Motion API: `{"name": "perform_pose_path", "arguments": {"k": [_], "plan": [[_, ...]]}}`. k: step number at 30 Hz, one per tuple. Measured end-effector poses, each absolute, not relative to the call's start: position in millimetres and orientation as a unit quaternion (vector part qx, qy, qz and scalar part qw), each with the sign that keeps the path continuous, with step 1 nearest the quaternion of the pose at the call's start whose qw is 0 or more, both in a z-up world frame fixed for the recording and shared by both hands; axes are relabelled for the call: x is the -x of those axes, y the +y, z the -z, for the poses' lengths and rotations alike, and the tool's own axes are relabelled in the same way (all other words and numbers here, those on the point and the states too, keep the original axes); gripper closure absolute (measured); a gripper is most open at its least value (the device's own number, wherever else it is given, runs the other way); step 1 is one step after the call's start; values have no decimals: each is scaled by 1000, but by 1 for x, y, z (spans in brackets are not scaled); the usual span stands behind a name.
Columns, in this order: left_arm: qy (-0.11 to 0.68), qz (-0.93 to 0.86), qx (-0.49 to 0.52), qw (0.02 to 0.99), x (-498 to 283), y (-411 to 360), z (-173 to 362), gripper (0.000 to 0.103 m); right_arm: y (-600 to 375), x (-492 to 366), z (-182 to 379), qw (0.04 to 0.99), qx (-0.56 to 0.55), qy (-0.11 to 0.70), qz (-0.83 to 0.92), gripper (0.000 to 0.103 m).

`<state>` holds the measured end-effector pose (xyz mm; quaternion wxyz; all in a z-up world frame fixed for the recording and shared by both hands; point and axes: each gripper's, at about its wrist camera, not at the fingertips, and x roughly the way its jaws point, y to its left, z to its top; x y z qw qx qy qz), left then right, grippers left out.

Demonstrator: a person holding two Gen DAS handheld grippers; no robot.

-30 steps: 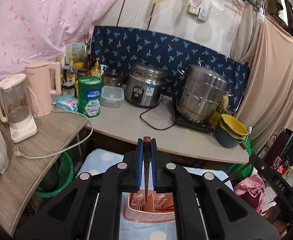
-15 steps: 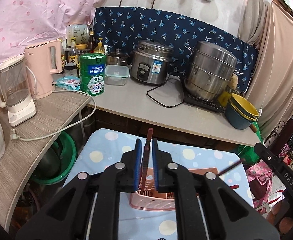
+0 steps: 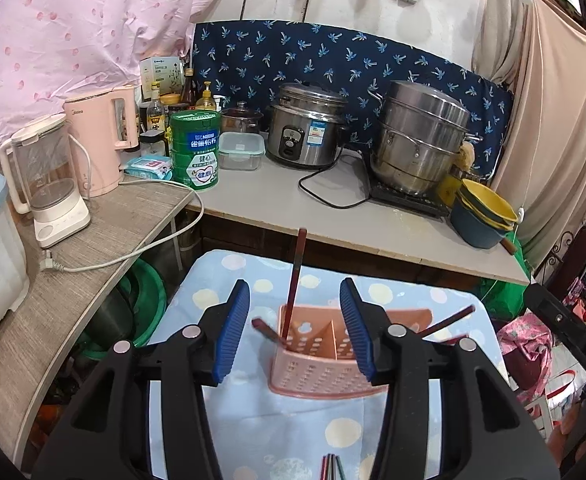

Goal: Organize utensils
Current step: 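Move both tools back down to the remaining chopsticks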

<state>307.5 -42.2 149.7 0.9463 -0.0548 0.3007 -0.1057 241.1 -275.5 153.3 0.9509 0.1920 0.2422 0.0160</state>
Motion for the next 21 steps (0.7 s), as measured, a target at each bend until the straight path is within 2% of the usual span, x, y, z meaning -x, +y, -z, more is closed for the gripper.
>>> {"name": "perform_pose_path", "arguments": {"k": [3, 21], "plan": [[304, 104, 51, 946, -292, -40, -144, 51, -266, -223, -147, 950, -180, 255, -23, 76], [359, 97, 9, 928, -192, -31, -78, 51, -214, -116, -55, 919, -122, 371, -50, 76]]}}
